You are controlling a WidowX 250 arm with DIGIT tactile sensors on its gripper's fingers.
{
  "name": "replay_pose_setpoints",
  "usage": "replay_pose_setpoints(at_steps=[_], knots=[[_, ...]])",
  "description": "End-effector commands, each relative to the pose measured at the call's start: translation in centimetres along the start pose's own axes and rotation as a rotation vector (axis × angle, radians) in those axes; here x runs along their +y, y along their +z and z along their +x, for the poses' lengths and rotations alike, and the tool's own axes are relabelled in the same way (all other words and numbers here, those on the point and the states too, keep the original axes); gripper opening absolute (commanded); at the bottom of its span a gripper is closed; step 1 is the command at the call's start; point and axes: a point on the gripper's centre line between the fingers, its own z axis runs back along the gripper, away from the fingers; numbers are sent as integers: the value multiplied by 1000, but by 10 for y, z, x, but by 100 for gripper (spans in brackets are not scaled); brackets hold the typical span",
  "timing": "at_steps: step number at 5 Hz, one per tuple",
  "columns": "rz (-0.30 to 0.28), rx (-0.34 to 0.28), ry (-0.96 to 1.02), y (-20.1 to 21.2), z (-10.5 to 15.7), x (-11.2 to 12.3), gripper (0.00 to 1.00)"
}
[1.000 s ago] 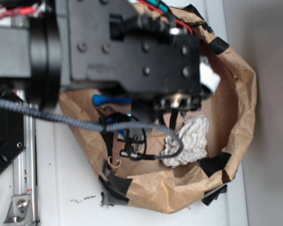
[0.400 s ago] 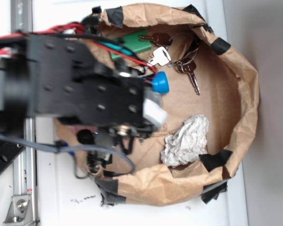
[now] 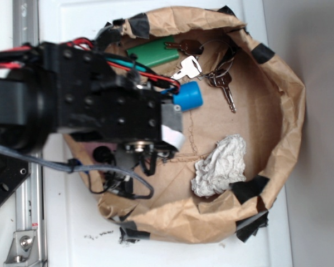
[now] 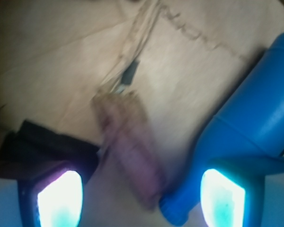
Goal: Grab the wood chip.
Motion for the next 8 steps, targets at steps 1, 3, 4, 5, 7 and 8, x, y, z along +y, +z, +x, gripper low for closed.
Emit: replay_pose_setpoints(at_steps=[1, 3, 4, 5, 7, 8], knots=[[11, -27, -85, -32, 14, -3, 100], [29, -30, -82, -29, 12, -3, 100], [26, -35, -69, -26, 11, -1, 100], [7, -70, -27, 4, -8, -5, 100], [-52, -118, 181, 23, -52, 19, 100], [-37, -91, 227, 14, -51, 24, 100]])
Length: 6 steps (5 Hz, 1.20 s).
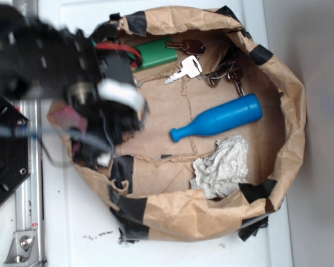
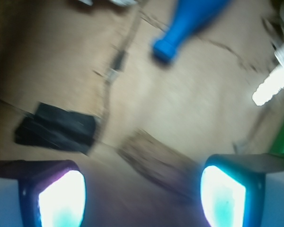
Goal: Grab the wood chip.
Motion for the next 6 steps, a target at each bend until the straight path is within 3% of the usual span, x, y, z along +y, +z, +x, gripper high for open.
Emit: replay_pose_setpoints(at_steps=[1, 2, 3, 4, 5, 6], knots=[[42, 34, 72, -16, 2, 6, 100], [47, 43, 50, -18, 5, -1, 100], [100, 62, -26, -28, 6, -12, 100], [194, 92, -164, -39, 4, -24, 100], [153, 136, -305, -40, 3, -23, 100], [119, 132, -296, -39, 2, -18, 100]])
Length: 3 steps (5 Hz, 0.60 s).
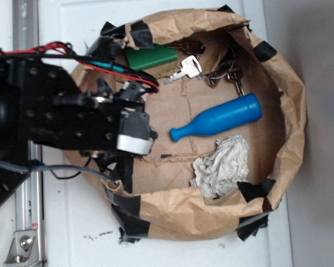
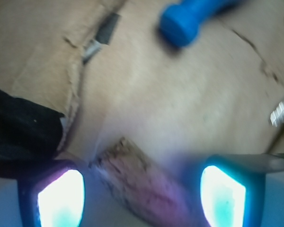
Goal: Grab the wood chip.
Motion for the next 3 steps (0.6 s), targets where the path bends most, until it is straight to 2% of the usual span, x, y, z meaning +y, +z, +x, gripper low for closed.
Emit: replay_pose_setpoints(at_steps=[1, 3], knots=[[-76, -9, 4, -7, -14, 6, 100], [-87, 13, 5, -18, -16, 5, 100]])
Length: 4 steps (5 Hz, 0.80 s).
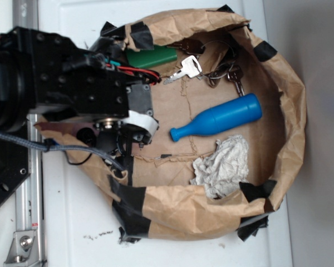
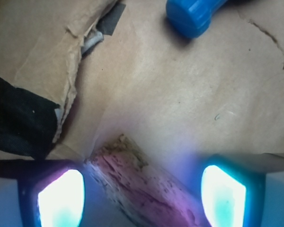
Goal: Grab the wood chip.
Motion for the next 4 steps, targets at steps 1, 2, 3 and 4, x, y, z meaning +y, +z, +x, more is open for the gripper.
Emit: replay_pose_setpoints(at_steps=[1, 2, 3, 4], knots=[[-12, 44, -6, -23, -10, -1, 100], [-4, 55, 7, -34, -13, 0, 100], [18, 52, 34, -38, -11, 0, 100], [33, 38, 64, -34, -10, -1, 0]])
